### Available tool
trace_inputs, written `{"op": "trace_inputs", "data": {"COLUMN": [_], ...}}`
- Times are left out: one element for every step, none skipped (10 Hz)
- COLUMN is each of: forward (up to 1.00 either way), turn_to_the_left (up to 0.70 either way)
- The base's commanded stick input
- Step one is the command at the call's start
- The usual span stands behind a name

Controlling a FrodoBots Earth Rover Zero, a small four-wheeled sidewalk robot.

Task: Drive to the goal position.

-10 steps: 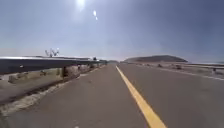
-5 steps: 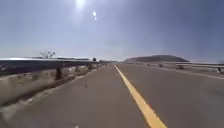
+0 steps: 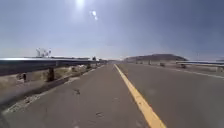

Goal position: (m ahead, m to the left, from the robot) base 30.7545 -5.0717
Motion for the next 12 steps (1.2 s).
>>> {"op": "trace_inputs", "data": {"forward": [0.85,0.85,0.85,0.85,0.85,0.85,0.85,0.85,0.85,0.85,0.85,0.85], "turn_to_the_left": [0.00,0.00,0.00,0.00,0.00,0.00,0.00,0.00,0.00,0.00,0.00,0.00]}}
